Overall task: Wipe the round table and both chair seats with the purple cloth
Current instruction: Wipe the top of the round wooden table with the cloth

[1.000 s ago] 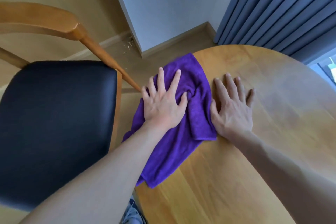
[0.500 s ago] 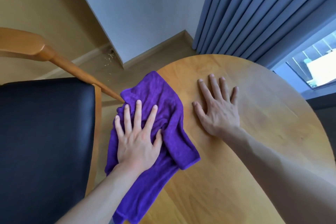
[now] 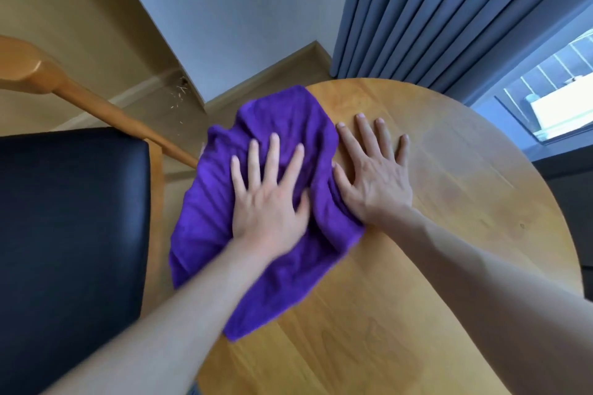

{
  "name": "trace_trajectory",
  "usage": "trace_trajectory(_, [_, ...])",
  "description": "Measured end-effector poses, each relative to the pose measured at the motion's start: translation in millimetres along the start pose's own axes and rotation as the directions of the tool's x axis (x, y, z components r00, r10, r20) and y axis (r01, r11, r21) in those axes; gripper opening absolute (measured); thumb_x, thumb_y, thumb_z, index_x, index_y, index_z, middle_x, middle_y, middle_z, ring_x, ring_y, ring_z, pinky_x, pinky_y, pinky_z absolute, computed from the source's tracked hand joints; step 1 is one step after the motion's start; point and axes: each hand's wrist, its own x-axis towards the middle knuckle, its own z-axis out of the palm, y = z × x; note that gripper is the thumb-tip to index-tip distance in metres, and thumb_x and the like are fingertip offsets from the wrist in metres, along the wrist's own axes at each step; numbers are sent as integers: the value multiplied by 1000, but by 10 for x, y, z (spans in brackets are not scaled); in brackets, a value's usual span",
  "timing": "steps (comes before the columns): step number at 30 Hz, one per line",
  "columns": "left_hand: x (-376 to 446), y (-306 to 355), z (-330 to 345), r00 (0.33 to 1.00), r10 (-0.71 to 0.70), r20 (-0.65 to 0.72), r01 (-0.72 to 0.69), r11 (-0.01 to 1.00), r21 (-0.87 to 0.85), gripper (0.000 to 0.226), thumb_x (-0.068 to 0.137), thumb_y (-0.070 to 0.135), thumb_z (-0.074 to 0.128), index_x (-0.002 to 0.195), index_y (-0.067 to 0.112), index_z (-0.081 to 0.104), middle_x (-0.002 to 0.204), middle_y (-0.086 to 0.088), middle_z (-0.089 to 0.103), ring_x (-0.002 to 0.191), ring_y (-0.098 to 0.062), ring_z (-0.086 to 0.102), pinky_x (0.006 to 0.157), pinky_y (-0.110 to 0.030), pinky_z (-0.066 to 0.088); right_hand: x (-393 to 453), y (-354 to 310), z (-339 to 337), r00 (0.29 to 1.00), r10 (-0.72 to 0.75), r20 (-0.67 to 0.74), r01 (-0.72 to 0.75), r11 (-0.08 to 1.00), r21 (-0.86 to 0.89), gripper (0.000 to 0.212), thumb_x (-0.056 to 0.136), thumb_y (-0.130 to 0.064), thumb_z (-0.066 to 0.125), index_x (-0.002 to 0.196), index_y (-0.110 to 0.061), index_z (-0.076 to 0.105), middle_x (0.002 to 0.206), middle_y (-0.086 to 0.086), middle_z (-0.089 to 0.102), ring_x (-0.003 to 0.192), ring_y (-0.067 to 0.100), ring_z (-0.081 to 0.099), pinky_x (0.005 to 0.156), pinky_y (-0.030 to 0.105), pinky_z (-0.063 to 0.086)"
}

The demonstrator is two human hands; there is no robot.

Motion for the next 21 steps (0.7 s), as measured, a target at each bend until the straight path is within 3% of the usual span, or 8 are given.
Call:
trace_trajectory(5, [-500,84,109,995,95,24,-95,995,3,77,93,59,40,163,35,19,172,-4,11,156,-39,14,122,-65,12,-34,5,1,1000,-4,-10,4,1000,-13,68,103,-65,19,163,-37,7,173,-2,4,159,26,-5,124,63,-1])
trace_trajectory(8, [-121,-52,44,994,108,29,-109,994,23,76,93,62,36,162,38,18,172,1,12,156,-36,15,123,-63,11,-12,4,5,1000,-4,3,4,1000,-19,69,102,-68,15,163,-38,5,173,-2,3,159,26,-6,124,63,-1])
trace_trajectory(14, [715,-103,-36,999,-18,51,18,1000,3,71,96,64,20,162,41,4,173,1,-1,157,-38,1,123,-64,4,2,-1,-2,1000,-1,-11,1,1000,-18,75,97,-71,4,163,-38,7,173,-2,5,159,26,-4,124,63,-2])
trace_trajectory(17, [574,-59,-36,999,-42,26,42,999,9,72,97,61,22,163,37,7,173,-1,1,157,-37,1,124,-63,4,-3,-9,-19,1000,-10,0,10,1000,-10,76,95,-73,2,163,-39,5,173,-3,4,159,25,-5,124,62,-5])
trace_trajectory(21, [21,-74,0,1000,29,3,-29,999,19,76,96,60,34,164,33,13,173,-2,6,158,-34,4,124,-61,9,-10,-14,-31,1000,6,-18,-5,999,35,66,102,-61,15,163,-38,11,173,-3,7,159,25,-3,124,62,-3])
